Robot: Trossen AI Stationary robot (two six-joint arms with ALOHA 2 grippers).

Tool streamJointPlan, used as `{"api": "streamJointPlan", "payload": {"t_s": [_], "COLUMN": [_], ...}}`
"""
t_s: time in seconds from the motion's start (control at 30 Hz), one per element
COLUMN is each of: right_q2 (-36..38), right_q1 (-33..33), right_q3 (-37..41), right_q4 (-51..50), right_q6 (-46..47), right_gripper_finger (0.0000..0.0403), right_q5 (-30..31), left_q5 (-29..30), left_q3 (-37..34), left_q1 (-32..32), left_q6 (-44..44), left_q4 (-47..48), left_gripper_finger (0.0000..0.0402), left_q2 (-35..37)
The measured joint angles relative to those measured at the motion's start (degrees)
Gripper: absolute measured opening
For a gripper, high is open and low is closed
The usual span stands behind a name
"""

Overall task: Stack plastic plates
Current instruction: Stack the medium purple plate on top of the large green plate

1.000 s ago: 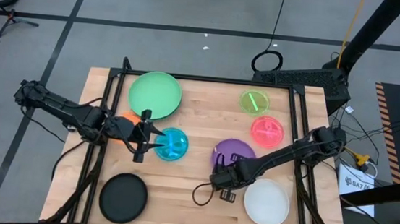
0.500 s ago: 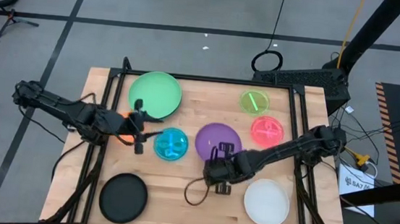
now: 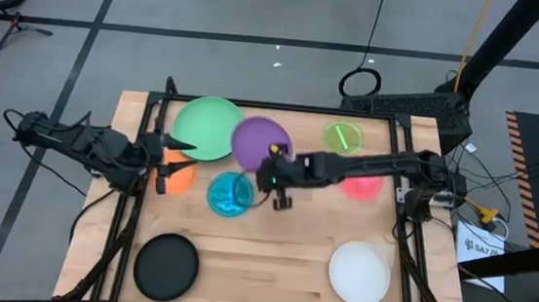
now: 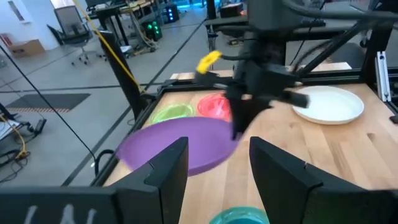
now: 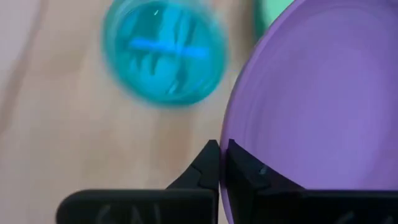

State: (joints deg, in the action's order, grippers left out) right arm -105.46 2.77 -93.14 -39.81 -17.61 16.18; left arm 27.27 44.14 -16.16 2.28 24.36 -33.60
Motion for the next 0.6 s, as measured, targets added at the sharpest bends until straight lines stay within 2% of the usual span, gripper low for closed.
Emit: {"api": "streamJointPlan", "payload": {"t_s": [0.17,0.27,0.37,0.47,0.6], "right_q2": [-1.3,-3.5,-8.1,-13.5,-20.7], "right_q1": [-3.6,-5.5,-7.3,-8.9,-11.1], "right_q3": [-0.1,-0.6,-5.4,-13.4,-25.1], "right_q4": [10.8,14.4,12.5,6.4,-0.7], "right_q6": [-11.3,-15.7,-18.3,-20.7,-22.3], "right_gripper_finger": [0.0003,0.0003,0.0003,0.0003,0.0003], "right_q5": [0.0,-2.6,-2.8,-3.0,-7.6], "left_q5": [0.0,0.0,0.0,0.9,1.8], "left_q3": [0.0,0.0,0.0,0.0,0.0], "left_q1": [0.0,0.0,0.0,0.0,0.0], "left_q6": [0.6,1.7,2.4,3.6,4.5], "left_q4": [0.0,-0.1,-0.6,-1.0,-1.0], "left_gripper_finger": [0.0177,0.0177,0.0177,0.0177,0.0177], "left_q2": [0.5,0.4,0.4,0.4,0.4]}}
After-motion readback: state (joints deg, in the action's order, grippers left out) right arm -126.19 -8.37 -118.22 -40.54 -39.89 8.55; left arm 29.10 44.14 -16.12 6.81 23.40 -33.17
